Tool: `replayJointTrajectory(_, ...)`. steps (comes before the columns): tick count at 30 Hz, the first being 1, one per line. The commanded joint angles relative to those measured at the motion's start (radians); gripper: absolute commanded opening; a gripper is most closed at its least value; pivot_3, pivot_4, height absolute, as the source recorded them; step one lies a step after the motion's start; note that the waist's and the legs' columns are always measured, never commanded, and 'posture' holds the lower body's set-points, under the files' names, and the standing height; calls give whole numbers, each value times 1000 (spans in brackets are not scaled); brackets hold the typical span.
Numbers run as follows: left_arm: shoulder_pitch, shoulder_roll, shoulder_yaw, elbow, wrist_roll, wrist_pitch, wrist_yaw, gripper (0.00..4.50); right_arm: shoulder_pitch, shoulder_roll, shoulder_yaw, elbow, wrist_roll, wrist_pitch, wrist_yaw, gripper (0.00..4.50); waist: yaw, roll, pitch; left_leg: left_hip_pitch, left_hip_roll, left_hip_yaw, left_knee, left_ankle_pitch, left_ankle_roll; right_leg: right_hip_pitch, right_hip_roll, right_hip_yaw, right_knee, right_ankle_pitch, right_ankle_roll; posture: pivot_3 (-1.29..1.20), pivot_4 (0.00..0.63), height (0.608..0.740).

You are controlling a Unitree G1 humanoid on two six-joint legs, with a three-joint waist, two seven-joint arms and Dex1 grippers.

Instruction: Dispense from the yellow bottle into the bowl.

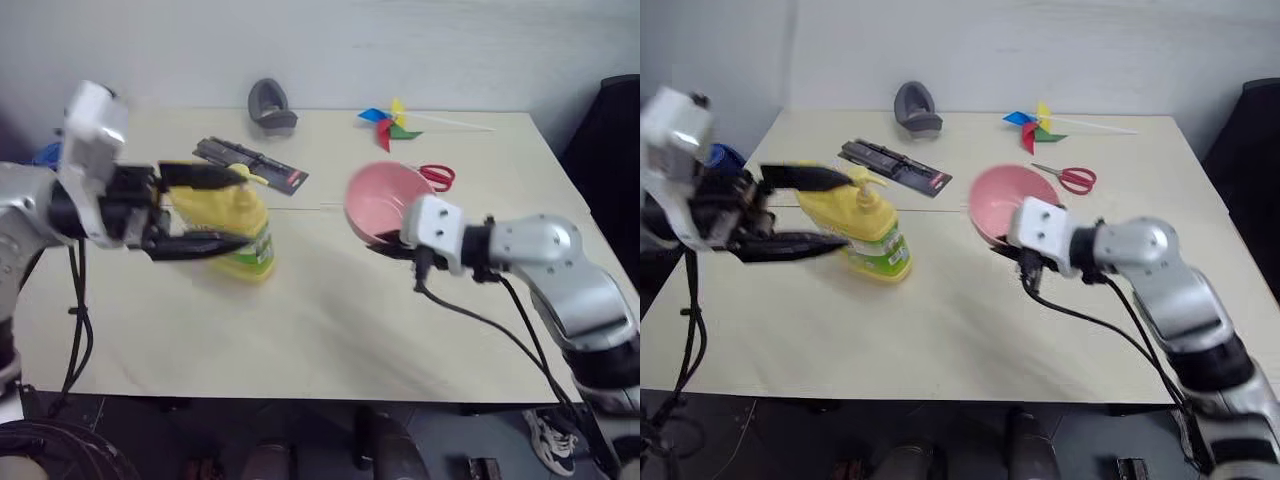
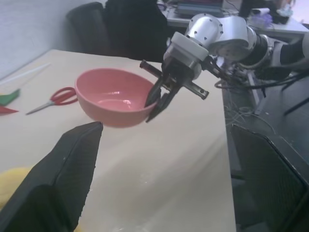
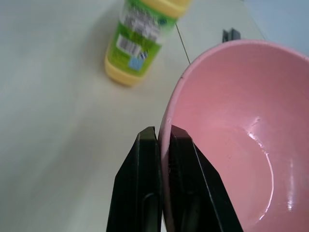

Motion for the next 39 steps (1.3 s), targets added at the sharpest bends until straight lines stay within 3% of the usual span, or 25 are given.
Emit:
replayJointTrajectory(1, -113, 28, 23, 136, 34, -27, -5, 3878, -177, 82, 87, 150, -40, -58, 91, 0, -4, 0, 0, -2, 0, 0, 0, 0, 0, -1, 0, 0, 0, 0, 0, 0, 150, 740)
replayJointTrajectory(7, -284, -21, -100, 341, 190, -130, -23, 2168, -379, 217, 151, 389, -70, -131, 186, 0, -1, 0, 0, -5, -1, 2, 1, 0, 0, -6, -2, -8, 2, 0, 0, 0, 150, 740)
replayJointTrajectory(14, -287, -68, -175, 347, 275, -186, -80, 52, -450, 257, 155, 438, -89, -132, 254, 0, -35, -1, -1, -15, 0, 3, 3, -1, -1, -15, -4, -21, 2, 0, 0, 0, 150, 740)
replayJointTrajectory(22, -251, -72, -168, 306, 297, -179, -80, 18, -477, 244, 138, 354, -58, -33, 319, 0, -72, -1, -1, -15, 2, 2, 5, 0, -3, -15, -5, -22, 5, 0, -1, 0, 150, 740)
replayJointTrajectory(39, -169, -130, -49, 254, 313, -211, 84, 18, -500, 277, 154, 362, -66, -19, 318, 0, -34, -1, -1, -15, 2, 3, 17, 0, -4, -15, -6, -19, 15, 2, -6, 0, 150, 740)
